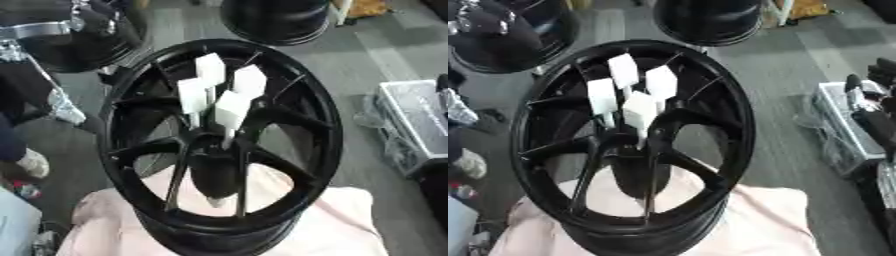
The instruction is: Pull the pin out of the wheel hub.
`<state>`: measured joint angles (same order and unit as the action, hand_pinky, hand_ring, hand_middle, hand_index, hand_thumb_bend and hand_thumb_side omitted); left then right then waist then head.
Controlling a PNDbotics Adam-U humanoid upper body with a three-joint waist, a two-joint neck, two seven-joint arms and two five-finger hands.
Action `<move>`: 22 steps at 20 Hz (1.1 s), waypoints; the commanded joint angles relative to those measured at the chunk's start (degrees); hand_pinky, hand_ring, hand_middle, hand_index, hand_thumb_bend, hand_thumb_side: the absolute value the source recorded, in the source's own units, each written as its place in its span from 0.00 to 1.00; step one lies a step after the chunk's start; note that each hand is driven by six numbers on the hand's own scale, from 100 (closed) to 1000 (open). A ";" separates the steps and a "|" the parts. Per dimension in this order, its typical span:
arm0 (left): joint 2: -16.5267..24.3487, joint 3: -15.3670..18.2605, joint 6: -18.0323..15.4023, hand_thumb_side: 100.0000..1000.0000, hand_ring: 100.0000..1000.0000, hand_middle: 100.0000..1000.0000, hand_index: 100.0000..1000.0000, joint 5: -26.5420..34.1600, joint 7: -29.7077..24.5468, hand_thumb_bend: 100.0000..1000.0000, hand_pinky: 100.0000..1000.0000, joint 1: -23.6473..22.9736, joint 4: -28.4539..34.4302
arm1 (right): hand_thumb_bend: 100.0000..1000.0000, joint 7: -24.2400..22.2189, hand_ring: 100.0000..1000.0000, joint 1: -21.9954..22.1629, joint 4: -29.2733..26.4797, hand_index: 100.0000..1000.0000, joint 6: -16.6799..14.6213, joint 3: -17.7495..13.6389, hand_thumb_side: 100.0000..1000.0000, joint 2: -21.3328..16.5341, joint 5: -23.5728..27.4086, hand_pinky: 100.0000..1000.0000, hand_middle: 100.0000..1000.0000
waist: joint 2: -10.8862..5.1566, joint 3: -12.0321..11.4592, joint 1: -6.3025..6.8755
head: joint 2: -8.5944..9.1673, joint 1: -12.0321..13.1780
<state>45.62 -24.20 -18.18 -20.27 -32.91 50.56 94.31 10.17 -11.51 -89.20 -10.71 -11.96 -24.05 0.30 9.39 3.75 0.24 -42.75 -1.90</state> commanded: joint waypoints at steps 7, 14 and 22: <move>-6.45 -1.21 -1.01 0.39 0.74 0.73 0.85 -5.87 2.33 0.73 0.76 5.00 -7.34 | 0.19 -0.21 0.84 0.19 -0.13 0.84 -0.19 -0.30 0.31 -1.56 0.47 0.67 0.74 | -1.25 0.08 -0.06 | 0.43 0.15; -10.86 -2.11 -2.56 0.38 0.72 0.71 0.83 -10.23 3.40 0.73 0.74 7.07 -12.36 | 0.19 -0.41 0.84 0.40 0.10 0.84 -0.30 -0.15 0.31 -1.30 0.67 0.67 0.74 | -1.18 0.43 -0.06 | 0.34 0.42; -12.63 -2.25 -5.32 0.37 0.73 0.71 0.83 -9.88 1.33 0.72 0.75 7.92 -16.43 | 0.19 -0.69 0.84 0.34 0.32 0.84 -0.40 0.06 0.31 -1.12 0.97 0.68 0.74 | -0.95 1.02 -0.17 | 0.32 0.28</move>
<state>32.52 -26.98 -23.01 -30.40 -31.25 57.04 77.90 9.65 -10.62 -88.47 -11.02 -11.62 -23.99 0.85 9.23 4.67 0.22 -42.68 -1.57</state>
